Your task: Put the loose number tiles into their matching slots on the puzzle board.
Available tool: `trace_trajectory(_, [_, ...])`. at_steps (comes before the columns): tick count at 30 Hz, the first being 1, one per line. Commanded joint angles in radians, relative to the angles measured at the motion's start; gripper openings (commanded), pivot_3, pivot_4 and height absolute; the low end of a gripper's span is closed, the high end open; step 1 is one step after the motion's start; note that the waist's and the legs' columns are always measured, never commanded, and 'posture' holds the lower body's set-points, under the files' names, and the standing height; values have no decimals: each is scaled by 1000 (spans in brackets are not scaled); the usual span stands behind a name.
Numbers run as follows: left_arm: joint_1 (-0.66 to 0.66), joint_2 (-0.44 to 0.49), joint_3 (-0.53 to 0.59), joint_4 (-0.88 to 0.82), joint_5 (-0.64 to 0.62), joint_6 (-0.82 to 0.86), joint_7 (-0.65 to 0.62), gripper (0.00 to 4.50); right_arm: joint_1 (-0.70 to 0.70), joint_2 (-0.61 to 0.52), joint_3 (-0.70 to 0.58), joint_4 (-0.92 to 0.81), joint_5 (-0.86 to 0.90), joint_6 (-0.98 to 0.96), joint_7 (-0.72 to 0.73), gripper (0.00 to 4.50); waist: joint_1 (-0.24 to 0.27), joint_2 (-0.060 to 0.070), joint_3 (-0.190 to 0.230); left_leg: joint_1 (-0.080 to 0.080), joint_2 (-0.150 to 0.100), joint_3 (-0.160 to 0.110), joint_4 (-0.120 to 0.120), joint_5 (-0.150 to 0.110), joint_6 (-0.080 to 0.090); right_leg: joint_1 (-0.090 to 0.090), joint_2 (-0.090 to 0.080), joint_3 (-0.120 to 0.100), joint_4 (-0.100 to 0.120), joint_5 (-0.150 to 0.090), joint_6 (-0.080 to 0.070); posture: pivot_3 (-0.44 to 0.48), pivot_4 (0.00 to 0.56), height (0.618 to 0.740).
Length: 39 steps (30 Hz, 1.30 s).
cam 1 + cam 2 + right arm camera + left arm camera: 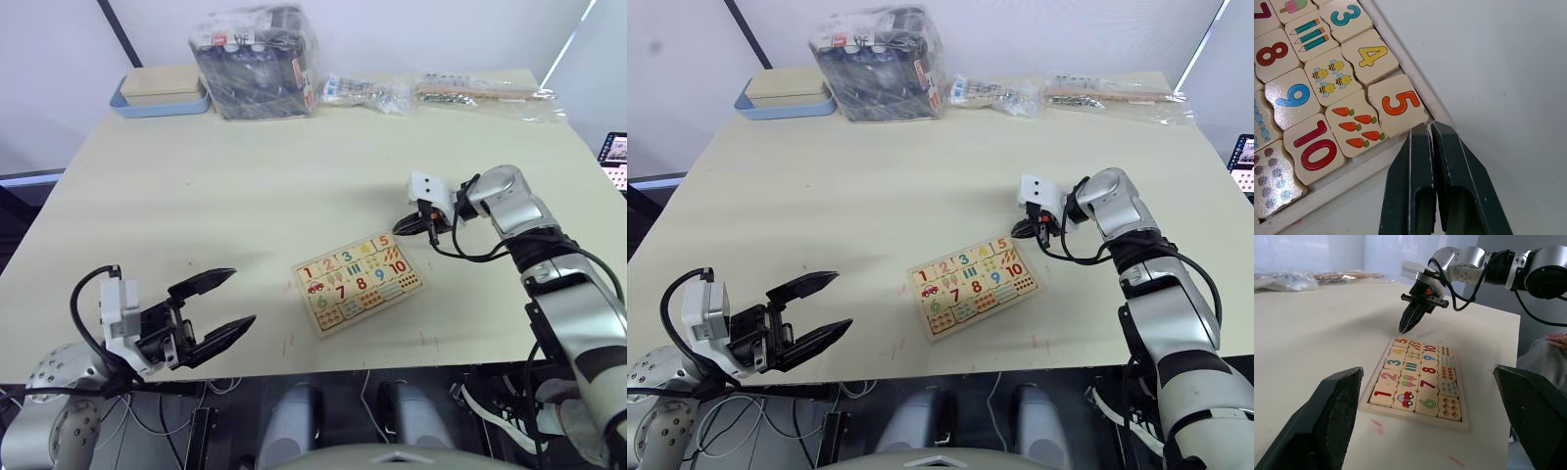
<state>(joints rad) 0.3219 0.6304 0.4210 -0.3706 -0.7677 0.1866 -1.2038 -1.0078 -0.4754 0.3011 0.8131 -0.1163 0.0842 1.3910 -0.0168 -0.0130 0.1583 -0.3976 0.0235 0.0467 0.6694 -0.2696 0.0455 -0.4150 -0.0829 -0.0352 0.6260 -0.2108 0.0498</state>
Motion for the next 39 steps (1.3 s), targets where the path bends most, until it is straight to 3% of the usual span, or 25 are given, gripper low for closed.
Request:
trace_trajectory(1, [4,1,3,-20,-5,-12,-2,4500,-7,-9,0,-17,-2,-7,1,111,0,0,0,0,0,0,0,0,0,0,0,0,0,0,0,0,150,740])
trace_trajectory(39, [16,2,3,-31,-1,-10,13,4500,18,-17,0,-54,28,-8,6,111,1,0,0,0,0,0,0,1,-1,0,0,0,0,0,0,0,150,740])
